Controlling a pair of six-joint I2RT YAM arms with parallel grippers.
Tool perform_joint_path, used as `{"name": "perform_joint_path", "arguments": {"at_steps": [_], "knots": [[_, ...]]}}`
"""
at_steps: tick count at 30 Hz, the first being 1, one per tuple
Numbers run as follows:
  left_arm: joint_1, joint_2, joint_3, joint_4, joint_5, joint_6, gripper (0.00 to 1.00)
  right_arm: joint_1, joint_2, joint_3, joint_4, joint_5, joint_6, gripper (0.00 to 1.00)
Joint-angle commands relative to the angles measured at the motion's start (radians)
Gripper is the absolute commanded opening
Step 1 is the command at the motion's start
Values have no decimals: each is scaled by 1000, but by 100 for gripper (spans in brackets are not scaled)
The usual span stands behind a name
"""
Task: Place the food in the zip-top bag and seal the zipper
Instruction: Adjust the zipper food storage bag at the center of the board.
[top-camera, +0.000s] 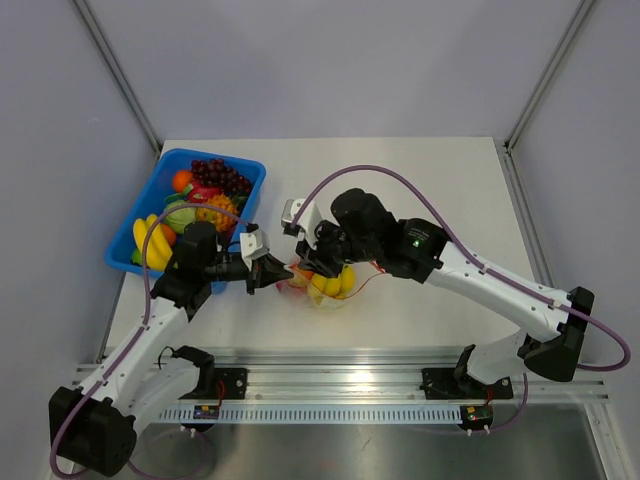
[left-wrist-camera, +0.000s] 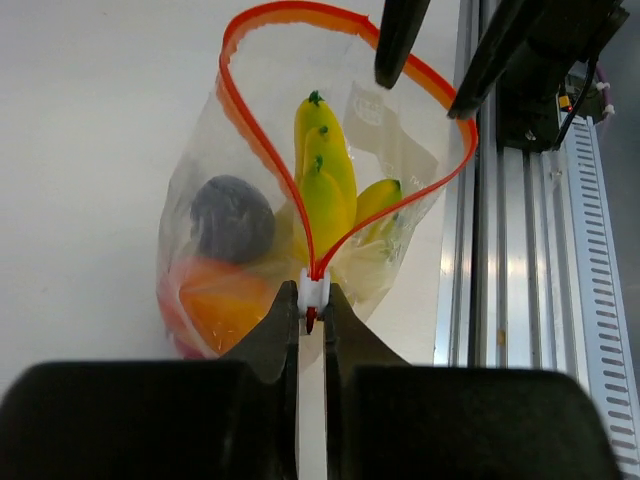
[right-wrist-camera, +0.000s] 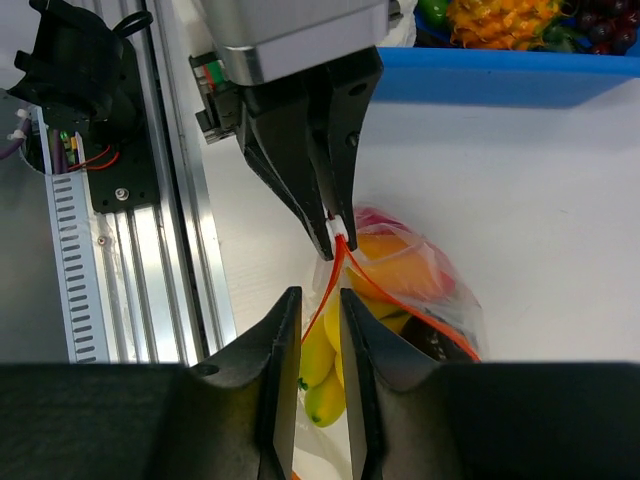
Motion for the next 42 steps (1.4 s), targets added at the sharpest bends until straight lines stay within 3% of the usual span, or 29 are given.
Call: {"name": "perform_joint_path", "arguments": {"at_steps": [1, 10, 21, 24, 26, 28, 29, 31, 37, 40, 42], "knots": [[14, 48, 43, -27, 66, 27, 0, 6, 12, 34, 2, -44, -26, 29], [24, 40, 45, 8, 66, 9, 0, 9, 68, 43, -83, 35, -82, 42], [51, 31, 57, 23, 69, -11, 0, 20, 139, 49, -33, 10, -109, 44], [57, 31, 51, 38, 78, -20, 0, 20, 150, 37, 8, 25, -107, 41], [60, 31, 48, 46, 86, -25, 0, 20, 165, 40, 25, 39, -98, 33], [61, 31, 48, 55, 92, -30, 0, 21, 177, 37, 37, 50, -87, 24], [61, 31, 48, 55, 94, -33, 0, 21, 178, 37, 41, 48, -86, 13], [64, 31, 45, 66, 98, -36, 0, 20, 184, 31, 50, 51, -73, 0], [86, 31, 46, 77, 147, -36, 0, 18, 150, -15, 100, 79, -56, 0], [103, 21, 35, 78, 161, -22, 31, 13, 98, -72, 164, 85, -35, 0], [110, 10, 20, 87, 160, -22, 39, 6, 67, -106, 200, 78, -14, 0]]}}
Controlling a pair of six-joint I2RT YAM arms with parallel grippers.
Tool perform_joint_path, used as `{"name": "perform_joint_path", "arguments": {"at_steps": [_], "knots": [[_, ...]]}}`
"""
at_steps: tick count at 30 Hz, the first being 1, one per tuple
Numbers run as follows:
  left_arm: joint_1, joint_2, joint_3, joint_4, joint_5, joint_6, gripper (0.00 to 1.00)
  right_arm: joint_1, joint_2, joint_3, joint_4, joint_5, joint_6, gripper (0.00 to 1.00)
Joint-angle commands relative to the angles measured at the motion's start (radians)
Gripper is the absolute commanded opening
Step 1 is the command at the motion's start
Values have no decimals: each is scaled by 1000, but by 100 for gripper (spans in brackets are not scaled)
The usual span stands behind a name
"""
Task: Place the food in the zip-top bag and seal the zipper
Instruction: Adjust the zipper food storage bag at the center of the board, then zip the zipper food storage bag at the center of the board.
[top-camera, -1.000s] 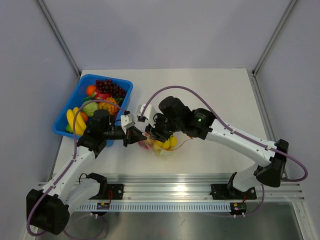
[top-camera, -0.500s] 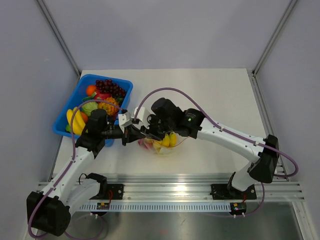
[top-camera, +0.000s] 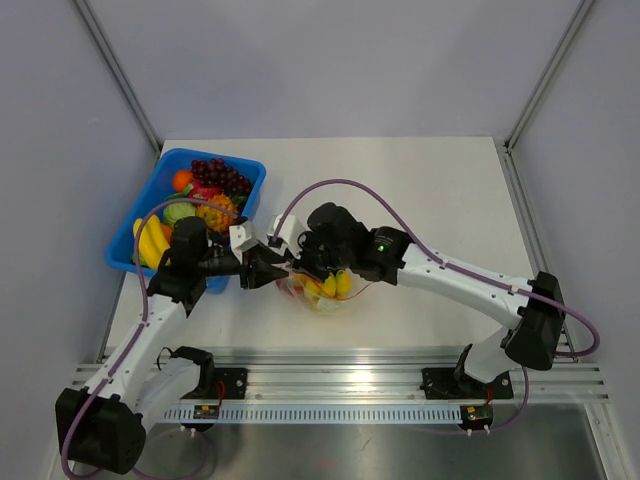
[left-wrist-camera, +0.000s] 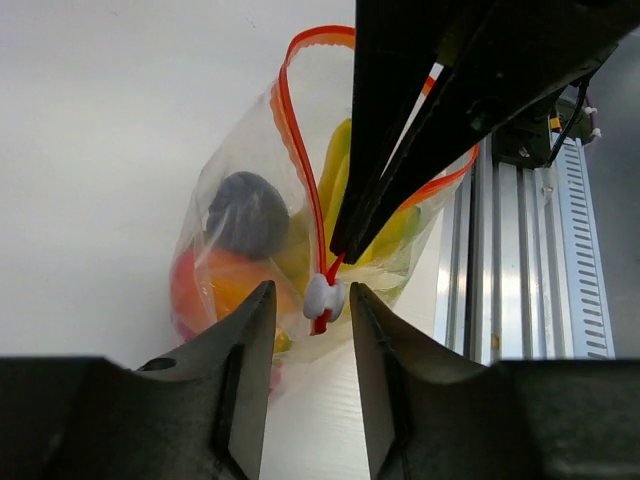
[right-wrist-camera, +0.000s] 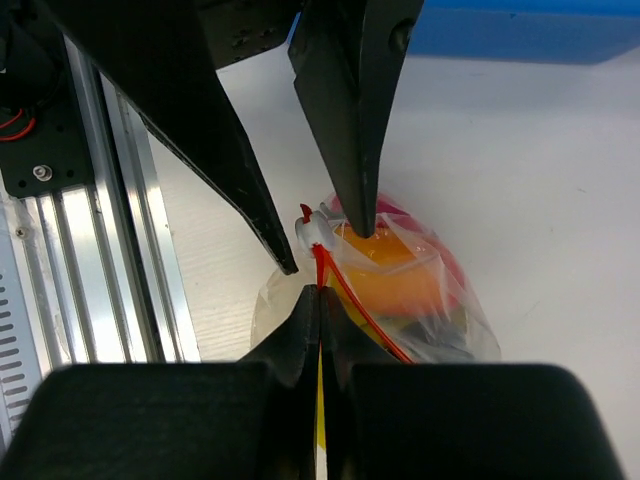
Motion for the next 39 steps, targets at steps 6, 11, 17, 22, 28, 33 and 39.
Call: {"name": "perform_joint_path", "arguments": {"at_steps": [6, 11, 17, 22, 28, 33, 39], "knots": [[16, -37, -11, 109, 74, -13, 41, -25, -141, -113, 152, 1, 68, 0], [16, 3, 6, 89, 100, -14, 42, -28, -150, -122, 170, -5, 87, 0], [16, 7, -2, 128, 100, -40, 38, -28, -153, -127, 184, -22, 97, 0], [16, 19, 0, 138, 111, -54, 16, -28, -153, -124, 181, -26, 99, 0], [16, 26, 3, 135, 117, -56, 0, -31, -162, -119, 173, -23, 97, 0], [16, 20, -5, 147, 71, -83, 42, -39, -167, -118, 176, -25, 104, 0], [16, 21, -33, 195, 86, -94, 38, -46, -170, -122, 187, -37, 113, 0]]}}
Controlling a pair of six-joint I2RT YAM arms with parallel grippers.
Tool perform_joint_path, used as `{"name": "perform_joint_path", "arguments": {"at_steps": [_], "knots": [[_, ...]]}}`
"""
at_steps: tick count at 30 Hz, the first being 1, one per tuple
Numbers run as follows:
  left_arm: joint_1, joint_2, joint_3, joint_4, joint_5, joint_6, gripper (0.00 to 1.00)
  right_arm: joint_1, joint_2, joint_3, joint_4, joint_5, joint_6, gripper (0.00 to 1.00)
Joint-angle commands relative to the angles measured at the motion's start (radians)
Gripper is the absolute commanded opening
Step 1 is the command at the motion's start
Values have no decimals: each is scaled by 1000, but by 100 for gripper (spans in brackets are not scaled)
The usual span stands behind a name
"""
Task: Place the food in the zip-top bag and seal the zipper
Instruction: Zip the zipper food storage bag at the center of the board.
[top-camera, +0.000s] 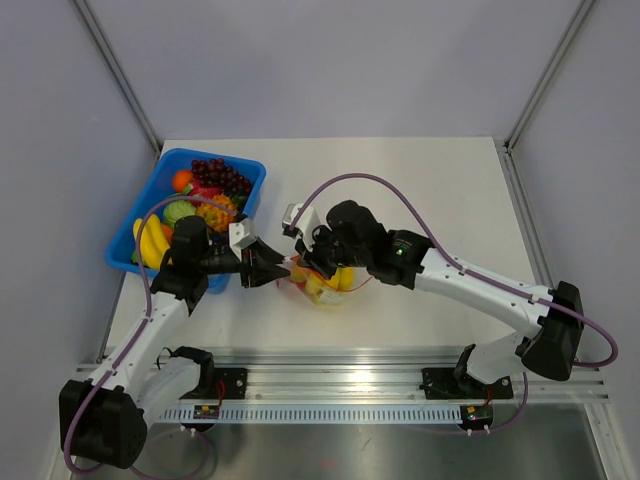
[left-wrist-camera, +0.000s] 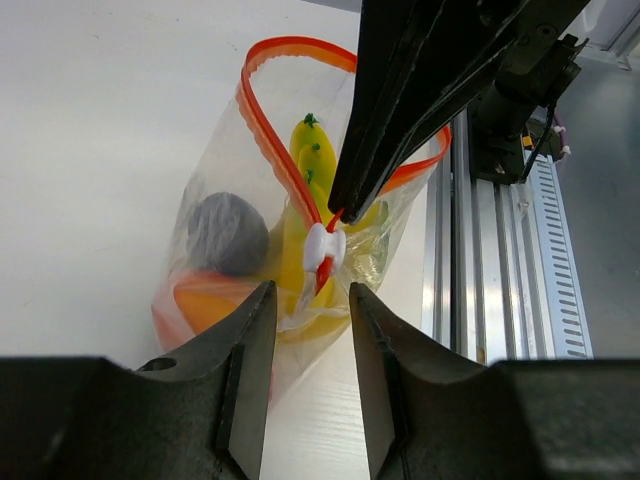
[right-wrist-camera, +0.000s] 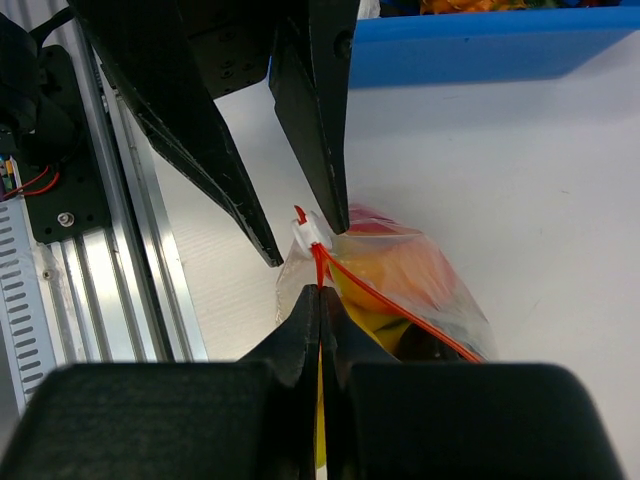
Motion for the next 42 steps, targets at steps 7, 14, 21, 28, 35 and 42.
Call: {"name": "perform_joint_path", "arguments": {"at_steps": [7, 14, 21, 28, 35, 42], "knots": [[3, 19, 8, 65, 22, -13, 5, -15, -34, 22, 50, -44, 20, 0], [3, 7, 9, 69, 13, -22, 0, -15, -23, 68, -62, -76, -15, 19], [3, -10, -18, 118, -5, -47, 0, -15, -25, 116, -103, -59, -76, 30], [3, -19, -20, 116, -8, -47, 0, -13, 35, 187, -137, -69, -135, 31], [4, -27, -22, 109, -15, -35, 0, -15, 119, 274, -224, -134, -181, 35], [4, -25, -25, 105, -12, -30, 0, -15, 146, 280, -223, -161, -188, 36]]}}
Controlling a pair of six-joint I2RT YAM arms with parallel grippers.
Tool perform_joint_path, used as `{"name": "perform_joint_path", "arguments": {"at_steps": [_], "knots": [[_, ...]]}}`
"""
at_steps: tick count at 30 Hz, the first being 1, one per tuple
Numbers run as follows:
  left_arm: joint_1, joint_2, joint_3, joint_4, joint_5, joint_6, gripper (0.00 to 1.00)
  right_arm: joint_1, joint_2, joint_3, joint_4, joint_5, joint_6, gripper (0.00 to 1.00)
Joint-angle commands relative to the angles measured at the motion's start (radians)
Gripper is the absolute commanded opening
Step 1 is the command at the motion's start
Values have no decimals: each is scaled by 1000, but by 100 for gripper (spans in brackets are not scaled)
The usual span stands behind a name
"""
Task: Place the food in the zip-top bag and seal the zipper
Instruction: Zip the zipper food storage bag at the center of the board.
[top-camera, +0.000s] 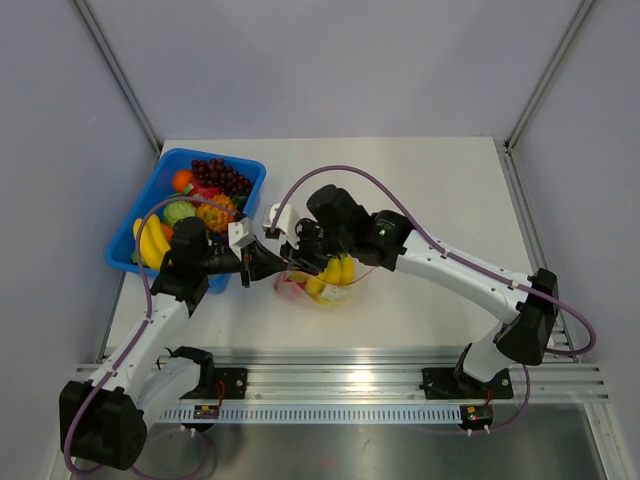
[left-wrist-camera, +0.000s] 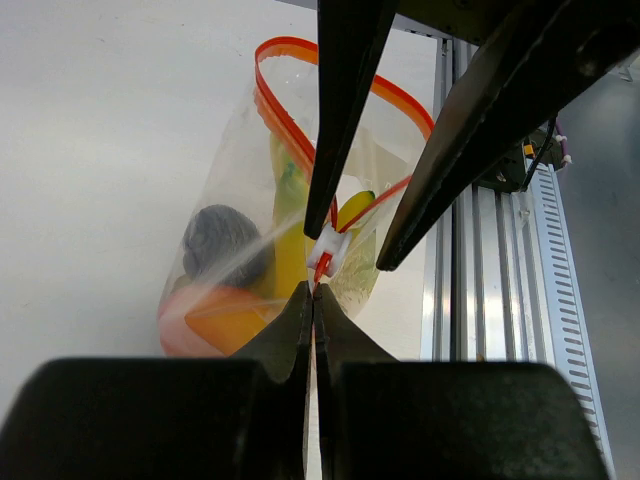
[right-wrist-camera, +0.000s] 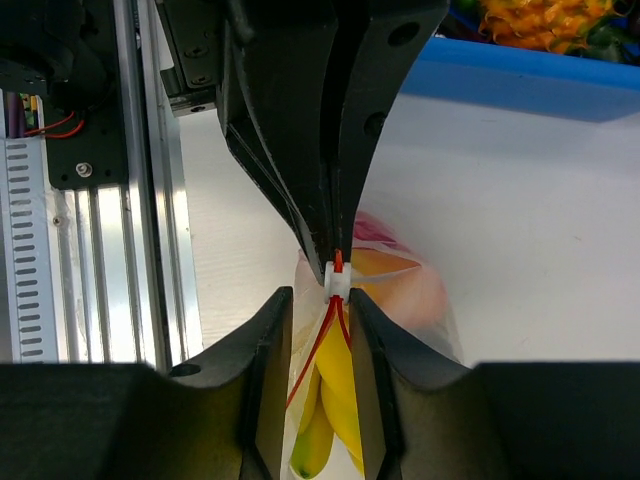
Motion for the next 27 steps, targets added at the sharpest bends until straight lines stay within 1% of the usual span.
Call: {"name": "perform_joint_path", "arguments": {"at_steps": [1, 4, 8, 15, 27], "knots": [[4, -17, -2, 47, 0, 22, 0, -7, 1, 39, -14, -38, -24, 36], [4, -19, -2, 47, 0, 22, 0, -7, 24, 53, -27, -38, -27, 35], [4, -17, -3, 45, 0, 23, 0, -7, 30, 57, -22, -49, -26, 32], [4, -19, -2, 41, 1, 22, 0, -5, 41, 67, 2, -32, -20, 30], [4, -19, -2, 33, 17, 25, 0, -7, 36, 76, 27, 4, -19, 31]]}}
